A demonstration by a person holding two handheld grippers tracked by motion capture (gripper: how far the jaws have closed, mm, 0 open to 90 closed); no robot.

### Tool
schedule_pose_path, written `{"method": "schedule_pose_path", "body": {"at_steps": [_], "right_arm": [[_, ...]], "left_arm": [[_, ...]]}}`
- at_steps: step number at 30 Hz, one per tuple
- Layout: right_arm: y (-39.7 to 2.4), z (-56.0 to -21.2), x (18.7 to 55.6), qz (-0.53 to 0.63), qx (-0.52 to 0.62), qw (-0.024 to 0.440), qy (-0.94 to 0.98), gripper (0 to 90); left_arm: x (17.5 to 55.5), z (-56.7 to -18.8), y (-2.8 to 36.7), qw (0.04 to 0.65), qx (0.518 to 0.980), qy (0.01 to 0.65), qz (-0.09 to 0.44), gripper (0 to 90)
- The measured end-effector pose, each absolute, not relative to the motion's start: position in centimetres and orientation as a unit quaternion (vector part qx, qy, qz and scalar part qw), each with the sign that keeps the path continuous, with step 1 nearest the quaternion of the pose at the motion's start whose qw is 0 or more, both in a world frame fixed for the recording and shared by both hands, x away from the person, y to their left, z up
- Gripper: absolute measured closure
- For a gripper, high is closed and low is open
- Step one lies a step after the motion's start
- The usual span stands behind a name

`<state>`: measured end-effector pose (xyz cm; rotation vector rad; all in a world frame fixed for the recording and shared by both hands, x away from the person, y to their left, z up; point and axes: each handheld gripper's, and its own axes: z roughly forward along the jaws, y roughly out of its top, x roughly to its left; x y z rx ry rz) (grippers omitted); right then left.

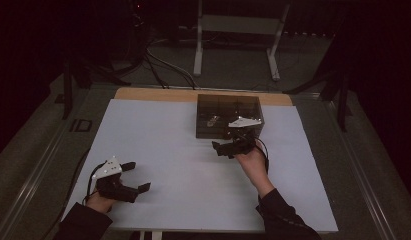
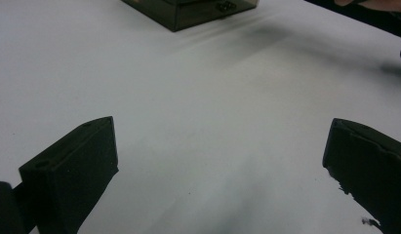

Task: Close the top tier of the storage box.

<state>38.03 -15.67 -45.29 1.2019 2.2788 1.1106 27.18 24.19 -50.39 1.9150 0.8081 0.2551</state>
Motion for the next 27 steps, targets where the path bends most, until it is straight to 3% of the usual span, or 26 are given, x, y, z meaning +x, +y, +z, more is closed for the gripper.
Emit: {"method": "schedule_pose_path", "body": {"at_steps": [11,27], "right_arm": [[-16.5,-45.9,36.7,0.428,0.375,0.139,0.811,0.0],[-18.7,-47.9,33.6,0.438,0.347,0.139,0.817,0.0]], "left_arm": [[27.2,-50.3,24.2,0.502,0.791,0.334,0.107,1.0],[27.1,-50.3,24.2,0.501,0.791,0.334,0.107,1.0]]}}
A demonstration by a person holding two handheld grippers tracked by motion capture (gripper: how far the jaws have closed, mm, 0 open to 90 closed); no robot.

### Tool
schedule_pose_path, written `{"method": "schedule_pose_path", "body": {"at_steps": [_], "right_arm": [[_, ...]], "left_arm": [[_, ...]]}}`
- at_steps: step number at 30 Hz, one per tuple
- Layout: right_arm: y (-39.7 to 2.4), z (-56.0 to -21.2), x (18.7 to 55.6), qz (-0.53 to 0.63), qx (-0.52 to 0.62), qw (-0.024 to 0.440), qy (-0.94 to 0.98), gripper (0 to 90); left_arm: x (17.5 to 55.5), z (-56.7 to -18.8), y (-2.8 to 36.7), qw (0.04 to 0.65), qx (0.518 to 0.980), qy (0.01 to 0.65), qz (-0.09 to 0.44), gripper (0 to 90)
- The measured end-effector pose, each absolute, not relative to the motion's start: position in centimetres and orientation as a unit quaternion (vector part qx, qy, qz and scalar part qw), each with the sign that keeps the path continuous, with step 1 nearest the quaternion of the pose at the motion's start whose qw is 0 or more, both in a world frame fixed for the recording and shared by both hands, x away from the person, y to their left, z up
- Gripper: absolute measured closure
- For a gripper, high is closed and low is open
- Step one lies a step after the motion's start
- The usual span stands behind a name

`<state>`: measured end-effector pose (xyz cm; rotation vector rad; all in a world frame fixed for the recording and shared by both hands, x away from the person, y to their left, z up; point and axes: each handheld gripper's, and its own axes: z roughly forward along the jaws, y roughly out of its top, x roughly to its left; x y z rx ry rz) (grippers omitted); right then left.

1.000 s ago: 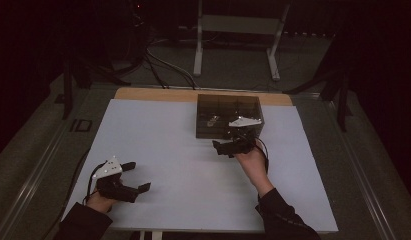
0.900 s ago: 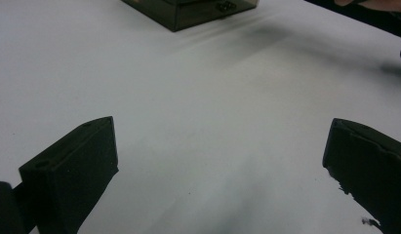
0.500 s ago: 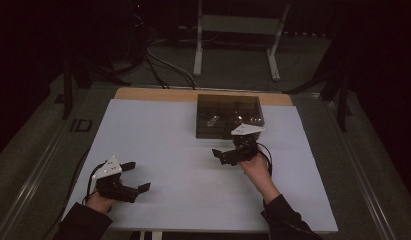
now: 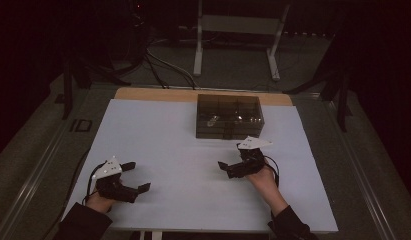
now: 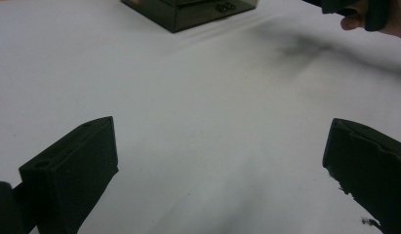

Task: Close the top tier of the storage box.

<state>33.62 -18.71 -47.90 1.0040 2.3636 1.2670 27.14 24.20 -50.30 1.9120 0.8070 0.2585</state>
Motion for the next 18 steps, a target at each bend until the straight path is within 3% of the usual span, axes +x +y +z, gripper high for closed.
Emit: {"method": "schedule_pose_path", "body": {"at_steps": [18], "right_arm": [[-22.8,-49.0,30.1,0.434,0.357,0.142,0.815,0.0]], "left_arm": [[27.1,-50.4,23.9,0.496,0.797,0.328,0.105,1.0]]}}
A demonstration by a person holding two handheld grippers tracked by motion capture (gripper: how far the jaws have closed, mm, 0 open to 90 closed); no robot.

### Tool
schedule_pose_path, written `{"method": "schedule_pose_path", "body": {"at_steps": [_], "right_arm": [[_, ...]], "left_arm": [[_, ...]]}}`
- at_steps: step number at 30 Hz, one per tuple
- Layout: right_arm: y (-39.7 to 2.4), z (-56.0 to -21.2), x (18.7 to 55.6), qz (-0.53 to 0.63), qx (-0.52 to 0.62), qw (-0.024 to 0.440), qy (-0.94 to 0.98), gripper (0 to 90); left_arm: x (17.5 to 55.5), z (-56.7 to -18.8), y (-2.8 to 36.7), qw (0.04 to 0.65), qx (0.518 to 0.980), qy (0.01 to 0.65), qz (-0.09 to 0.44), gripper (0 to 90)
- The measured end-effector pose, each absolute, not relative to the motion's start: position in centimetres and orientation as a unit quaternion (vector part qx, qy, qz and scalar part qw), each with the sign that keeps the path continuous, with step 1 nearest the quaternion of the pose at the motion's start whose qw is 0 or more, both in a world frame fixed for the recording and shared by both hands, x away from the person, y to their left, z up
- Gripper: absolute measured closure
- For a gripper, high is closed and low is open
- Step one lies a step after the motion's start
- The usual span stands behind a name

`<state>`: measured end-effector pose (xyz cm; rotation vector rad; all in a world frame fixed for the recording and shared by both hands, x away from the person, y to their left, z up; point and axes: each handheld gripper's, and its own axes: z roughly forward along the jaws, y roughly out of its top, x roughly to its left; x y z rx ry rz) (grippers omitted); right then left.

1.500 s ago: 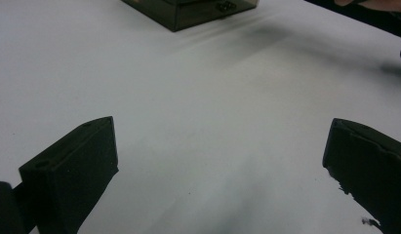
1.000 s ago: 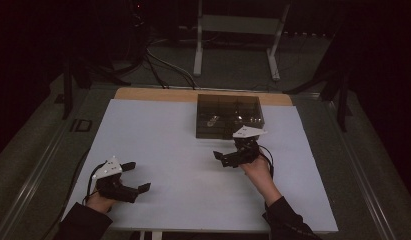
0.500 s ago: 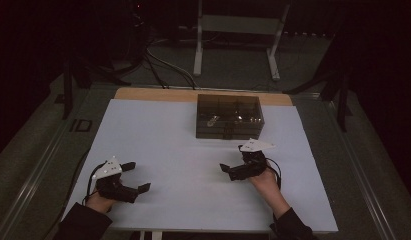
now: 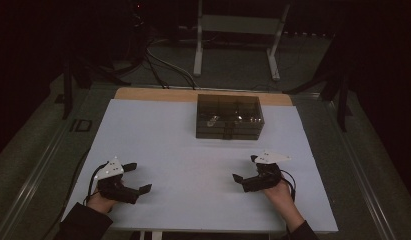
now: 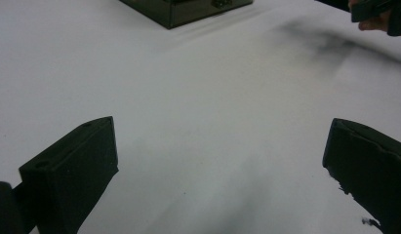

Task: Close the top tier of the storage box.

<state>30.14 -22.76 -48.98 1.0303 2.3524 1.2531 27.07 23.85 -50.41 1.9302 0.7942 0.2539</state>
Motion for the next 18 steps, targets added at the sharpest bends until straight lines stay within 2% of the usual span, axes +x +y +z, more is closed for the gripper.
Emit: {"method": "schedule_pose_path", "body": {"at_steps": [10,18], "right_arm": [[-25.8,-49.2,27.8,0.441,0.369,0.147,0.805,0.0],[-28.3,-49.3,25.9,0.425,0.387,0.169,0.801,0.0]], "left_arm": [[27.0,-50.4,23.9,0.499,0.797,0.324,0.103,1.0],[27.0,-50.4,23.9,0.501,0.796,0.324,0.101,1.0]]}}
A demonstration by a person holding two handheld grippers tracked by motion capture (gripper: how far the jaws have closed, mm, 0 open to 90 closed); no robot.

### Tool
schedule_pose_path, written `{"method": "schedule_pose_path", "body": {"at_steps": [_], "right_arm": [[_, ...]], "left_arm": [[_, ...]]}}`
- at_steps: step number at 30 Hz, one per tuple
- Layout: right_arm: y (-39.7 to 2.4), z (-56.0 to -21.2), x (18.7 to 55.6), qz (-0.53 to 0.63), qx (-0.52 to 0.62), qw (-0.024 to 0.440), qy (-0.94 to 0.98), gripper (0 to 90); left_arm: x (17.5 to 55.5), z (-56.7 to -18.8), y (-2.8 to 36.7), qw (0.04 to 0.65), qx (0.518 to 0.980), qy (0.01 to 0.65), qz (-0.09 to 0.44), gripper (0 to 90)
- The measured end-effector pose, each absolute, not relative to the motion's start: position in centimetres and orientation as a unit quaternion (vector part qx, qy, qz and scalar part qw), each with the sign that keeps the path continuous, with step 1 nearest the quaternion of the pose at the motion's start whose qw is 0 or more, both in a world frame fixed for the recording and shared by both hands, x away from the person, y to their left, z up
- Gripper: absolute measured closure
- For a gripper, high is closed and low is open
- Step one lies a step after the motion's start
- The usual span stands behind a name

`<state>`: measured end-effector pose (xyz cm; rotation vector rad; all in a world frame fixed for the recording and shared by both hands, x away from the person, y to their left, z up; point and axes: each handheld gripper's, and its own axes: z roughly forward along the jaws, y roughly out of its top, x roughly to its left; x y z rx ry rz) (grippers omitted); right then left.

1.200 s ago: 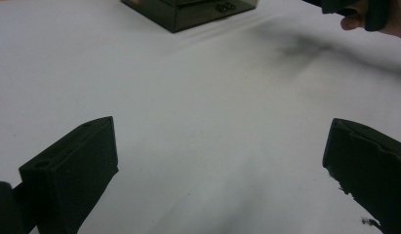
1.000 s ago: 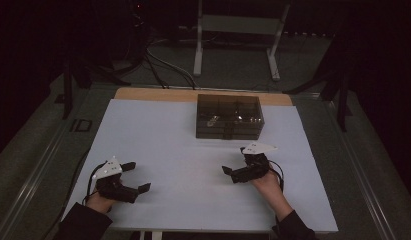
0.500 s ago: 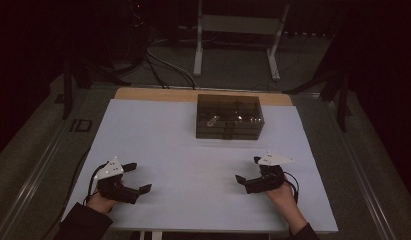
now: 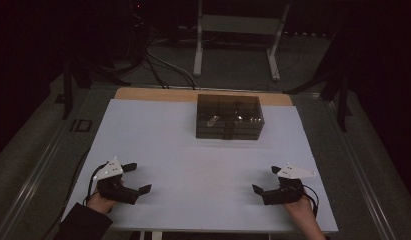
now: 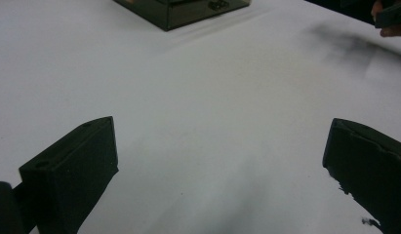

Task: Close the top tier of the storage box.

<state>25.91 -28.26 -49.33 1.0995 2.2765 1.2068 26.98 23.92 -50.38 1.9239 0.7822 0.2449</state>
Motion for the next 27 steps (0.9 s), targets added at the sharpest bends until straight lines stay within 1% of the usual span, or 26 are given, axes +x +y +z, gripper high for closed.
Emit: {"method": "schedule_pose_path", "body": {"at_steps": [5,8,9,14,27], "right_arm": [[-29.7,-49.8,25.0,0.417,0.405,0.169,0.796,0.0],[-30.1,-50.1,25.3,0.408,0.408,0.177,0.797,0.0],[-30.2,-50.3,25.5,0.413,0.409,0.174,0.795,0.0],[-30.2,-50.6,26.1,0.415,0.411,0.168,0.794,0.0],[-30.0,-50.8,25.7,0.411,0.408,0.165,0.799,0.0]], "left_arm": [[26.8,-50.5,23.9,0.497,0.800,0.320,0.103,1.0],[26.7,-50.4,23.9,0.496,0.800,0.320,0.104,1.0],[26.7,-50.4,23.9,0.497,0.800,0.319,0.104,1.0],[26.7,-50.5,23.7,0.494,0.803,0.317,0.104,1.0],[26.6,-50.5,23.7,0.493,0.804,0.316,0.105,1.0]]}}
